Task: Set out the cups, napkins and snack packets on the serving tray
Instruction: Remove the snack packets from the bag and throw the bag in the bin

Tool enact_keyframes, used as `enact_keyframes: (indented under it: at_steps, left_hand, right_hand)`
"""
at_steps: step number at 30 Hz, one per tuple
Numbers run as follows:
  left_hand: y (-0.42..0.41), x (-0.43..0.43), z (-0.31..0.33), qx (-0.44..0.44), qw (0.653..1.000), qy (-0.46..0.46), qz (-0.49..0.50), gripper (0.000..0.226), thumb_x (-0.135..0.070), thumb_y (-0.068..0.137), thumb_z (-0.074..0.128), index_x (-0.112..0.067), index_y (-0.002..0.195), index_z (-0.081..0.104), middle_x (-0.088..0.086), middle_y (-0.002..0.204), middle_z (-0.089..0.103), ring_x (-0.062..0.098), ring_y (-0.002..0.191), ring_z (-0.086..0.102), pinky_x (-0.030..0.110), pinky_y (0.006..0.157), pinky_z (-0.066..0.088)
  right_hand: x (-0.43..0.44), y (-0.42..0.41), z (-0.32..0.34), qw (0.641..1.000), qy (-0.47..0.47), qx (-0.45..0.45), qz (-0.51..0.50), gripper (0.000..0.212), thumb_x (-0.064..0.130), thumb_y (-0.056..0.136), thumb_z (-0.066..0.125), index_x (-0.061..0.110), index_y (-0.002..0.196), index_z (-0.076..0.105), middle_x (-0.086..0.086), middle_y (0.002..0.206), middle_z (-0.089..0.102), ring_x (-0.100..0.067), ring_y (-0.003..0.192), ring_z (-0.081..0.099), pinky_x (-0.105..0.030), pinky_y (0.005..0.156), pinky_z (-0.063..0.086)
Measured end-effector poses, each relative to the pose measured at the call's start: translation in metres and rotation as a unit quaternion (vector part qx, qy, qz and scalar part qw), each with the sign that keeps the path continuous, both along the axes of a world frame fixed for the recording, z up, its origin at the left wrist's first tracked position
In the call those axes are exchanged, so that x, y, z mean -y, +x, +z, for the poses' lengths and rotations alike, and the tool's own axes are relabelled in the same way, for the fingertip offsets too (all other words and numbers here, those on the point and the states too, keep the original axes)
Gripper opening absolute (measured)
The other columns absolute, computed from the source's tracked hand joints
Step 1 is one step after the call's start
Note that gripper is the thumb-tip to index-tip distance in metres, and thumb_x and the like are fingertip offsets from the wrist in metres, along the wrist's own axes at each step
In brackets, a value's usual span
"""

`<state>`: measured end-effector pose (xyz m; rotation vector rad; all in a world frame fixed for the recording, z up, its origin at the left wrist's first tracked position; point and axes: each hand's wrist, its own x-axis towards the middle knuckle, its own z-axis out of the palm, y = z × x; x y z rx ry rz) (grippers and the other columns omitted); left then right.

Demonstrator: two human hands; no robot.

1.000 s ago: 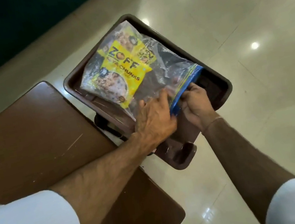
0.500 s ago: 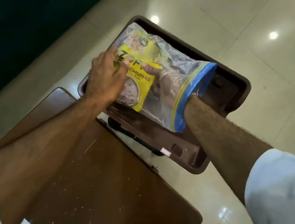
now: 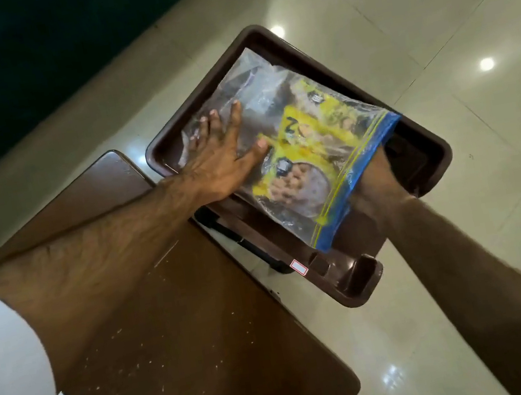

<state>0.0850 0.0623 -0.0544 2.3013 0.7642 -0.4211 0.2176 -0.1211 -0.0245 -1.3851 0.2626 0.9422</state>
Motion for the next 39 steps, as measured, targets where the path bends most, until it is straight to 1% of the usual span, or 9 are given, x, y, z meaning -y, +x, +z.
enact_keyframes:
  at_steps: [4,7,11,14,17,22,28,34,39]
  left_hand:
    - [0.006,0.009,-0.007,-0.026,0.999,0.038,-0.012,0.092,-0.086,0.083,0.024,-0.043,0.152,-0.020,0.019,0.161,-0.025,0.036,0.148,-0.024,0.057,0.117,-0.012]
    - [0.007,0.014,-0.012,-0.035,0.997,0.073,-0.018,0.099,-0.089,0.079,0.030,-0.043,0.153,-0.016,0.021,0.161,-0.026,0.038,0.148,-0.025,0.061,0.118,-0.009]
    - [0.008,0.018,-0.014,-0.048,0.994,0.099,-0.014,0.106,-0.089,0.076,0.040,-0.040,0.155,-0.013,0.021,0.162,-0.024,0.039,0.148,-0.023,0.061,0.118,-0.007]
    - [0.007,0.022,-0.006,-0.016,0.988,0.155,0.011,0.099,-0.076,0.078,0.056,-0.033,0.156,0.015,0.019,0.165,0.001,0.041,0.151,0.003,0.061,0.119,0.007]
    - [0.006,0.017,0.005,0.054,0.955,0.270,0.112,0.074,-0.050,0.078,0.071,-0.019,0.140,0.043,0.016,0.149,0.036,0.038,0.133,0.036,0.055,0.109,0.031]
    - [0.006,-0.004,0.014,-0.004,0.946,0.255,0.199,0.081,-0.023,0.067,0.083,-0.014,0.136,0.043,0.016,0.131,0.048,0.035,0.118,0.049,0.047,0.099,0.034]
    - [-0.004,-0.015,0.018,-0.141,0.941,0.273,0.143,0.059,-0.056,0.073,0.075,-0.012,0.109,0.059,0.012,0.098,0.063,0.032,0.104,0.053,0.046,0.093,0.033]
    - [-0.016,-0.011,0.025,-0.151,0.948,0.271,0.072,0.090,-0.064,0.066,0.078,-0.009,0.130,0.049,0.017,0.123,0.058,0.036,0.110,0.057,0.047,0.099,0.033]
    - [-0.012,-0.008,0.031,-0.168,0.955,0.213,0.118,0.080,-0.040,0.074,0.083,-0.006,0.134,0.041,0.015,0.110,0.061,0.034,0.098,0.064,0.045,0.098,0.032]
  right_hand:
    - [0.058,0.014,0.010,0.989,-0.057,0.135,0.028,0.024,-0.004,0.092,0.061,0.013,0.109,0.067,-0.003,0.094,0.078,-0.020,0.084,0.075,-0.037,0.074,0.061]
    - [0.109,0.021,0.018,0.986,-0.083,0.134,0.053,0.024,0.005,0.093,0.064,0.016,0.114,0.069,-0.011,0.113,0.076,-0.028,0.097,0.074,-0.043,0.083,0.060]
    - [0.162,0.031,0.036,0.985,-0.113,0.122,0.031,0.024,0.009,0.092,0.064,0.018,0.114,0.069,-0.012,0.119,0.074,-0.025,0.096,0.075,-0.039,0.077,0.061]
    - [0.189,0.037,0.048,0.987,-0.113,0.114,0.028,0.027,0.011,0.092,0.064,0.019,0.117,0.069,-0.009,0.118,0.075,-0.027,0.098,0.076,-0.043,0.076,0.061]
    - [0.191,0.037,0.051,0.987,-0.111,0.113,0.024,0.023,0.009,0.093,0.062,0.023,0.108,0.073,-0.007,0.113,0.076,-0.025,0.094,0.076,-0.041,0.074,0.061]
    - [0.164,0.029,0.036,0.987,-0.122,0.107,0.017,0.021,0.006,0.094,0.063,0.025,0.097,0.071,-0.006,0.108,0.078,-0.023,0.089,0.076,-0.040,0.074,0.062]
    - [0.139,0.022,0.017,0.985,-0.140,0.102,-0.012,0.017,0.004,0.095,0.062,0.021,0.098,0.064,-0.005,0.100,0.078,-0.024,0.083,0.076,-0.042,0.073,0.062]
    - [0.131,0.021,0.013,0.980,-0.166,0.106,0.000,0.021,0.005,0.096,0.061,0.023,0.104,0.067,-0.007,0.106,0.076,-0.024,0.085,0.075,-0.042,0.076,0.060]
    - [0.128,0.022,0.015,0.980,-0.173,0.101,-0.007,0.020,0.005,0.095,0.062,0.021,0.107,0.066,-0.008,0.106,0.076,-0.030,0.090,0.074,-0.046,0.081,0.059]
